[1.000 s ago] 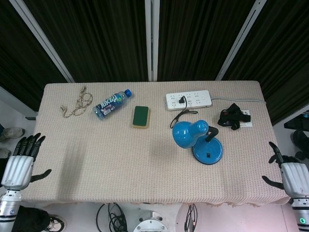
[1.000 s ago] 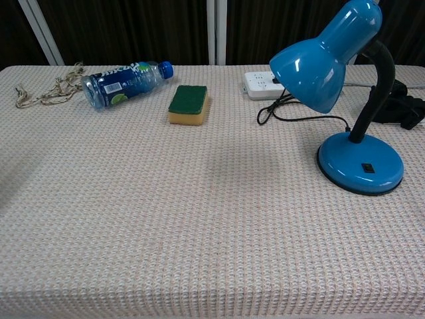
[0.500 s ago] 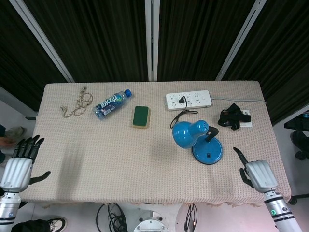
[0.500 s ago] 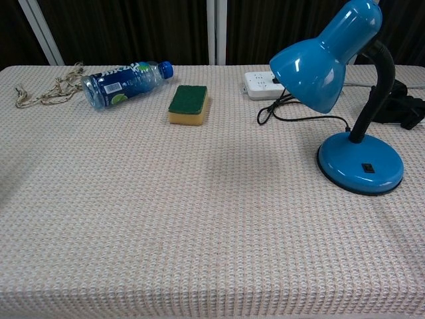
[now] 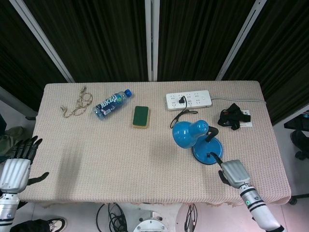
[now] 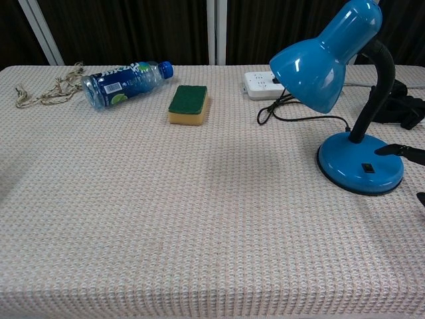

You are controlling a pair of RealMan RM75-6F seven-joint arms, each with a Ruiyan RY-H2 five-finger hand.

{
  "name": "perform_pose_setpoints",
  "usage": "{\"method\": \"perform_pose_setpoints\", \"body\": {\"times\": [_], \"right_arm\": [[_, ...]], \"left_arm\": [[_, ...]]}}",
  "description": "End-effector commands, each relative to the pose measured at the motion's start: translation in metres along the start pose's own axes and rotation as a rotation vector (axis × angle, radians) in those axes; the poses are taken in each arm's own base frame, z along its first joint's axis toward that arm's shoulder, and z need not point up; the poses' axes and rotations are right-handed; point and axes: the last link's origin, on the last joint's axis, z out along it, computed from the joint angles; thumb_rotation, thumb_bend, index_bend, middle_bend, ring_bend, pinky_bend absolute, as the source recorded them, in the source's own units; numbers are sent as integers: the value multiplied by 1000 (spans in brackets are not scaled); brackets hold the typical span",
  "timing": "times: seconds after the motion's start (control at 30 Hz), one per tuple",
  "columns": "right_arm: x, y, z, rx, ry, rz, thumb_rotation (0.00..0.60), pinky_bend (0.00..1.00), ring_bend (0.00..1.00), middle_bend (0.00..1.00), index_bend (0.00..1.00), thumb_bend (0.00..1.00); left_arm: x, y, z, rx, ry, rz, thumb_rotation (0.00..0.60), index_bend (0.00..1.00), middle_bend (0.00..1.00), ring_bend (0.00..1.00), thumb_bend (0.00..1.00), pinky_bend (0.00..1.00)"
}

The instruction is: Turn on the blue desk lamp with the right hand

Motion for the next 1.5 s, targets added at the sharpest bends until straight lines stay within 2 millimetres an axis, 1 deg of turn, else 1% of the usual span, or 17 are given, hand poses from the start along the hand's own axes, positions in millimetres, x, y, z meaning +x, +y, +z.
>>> {"method": "perform_pose_setpoints", "body": {"times": [0.03,0.57,0.8,0.93,1.07,1.17,1.2,1.3,1.4,1.43,1.5], "right_arm": [[-3,-1,1,-1,-12,-5,600,891,905,967,0,572],[-13,-3,4,8,-57,-16,600,891,905,967,0,576],[-20,-4,3,14,-83,-22,600,891,905,967,0,575],[-22,-6,2,21,-86,-22,600,891,905,967,0,555],[-18,-7,1,23,-56,-14,600,891,905,967,0,544],[-7,-7,-2,27,7,-4,600,890,905,967,0,533],[-3,-6,-5,29,28,2,600,886,905,967,0,527],[15,0,-27,24,80,56,600,872,902,967,0,502],[36,22,-56,-28,175,70,600,868,895,964,0,485],[43,33,-68,-61,226,65,600,864,890,961,0,481],[52,50,-85,-119,297,72,600,856,877,945,0,477]], "left_arm": [[0,0,0,0,1,0,600,0,0,0,0,0],[1,1,1,-6,-4,-3,600,0,0,0,0,0],[1,1,1,-6,-6,-2,600,0,0,0,0,0],[2,1,1,-6,-5,-2,600,0,0,0,0,0],[2,1,0,-5,-3,-3,600,0,0,0,0,0],[3,1,-1,-5,-2,-3,600,0,0,0,0,0],[3,1,-1,-4,-2,-3,600,0,0,0,0,0],[4,1,-1,-2,2,-4,600,0,0,0,0,0],[4,-1,-2,3,1,-6,600,0,0,0,0,0],[3,-2,-2,5,-3,-6,600,0,0,0,0,0],[2,-2,-1,5,-7,-8,600,0,0,0,0,0]]}}
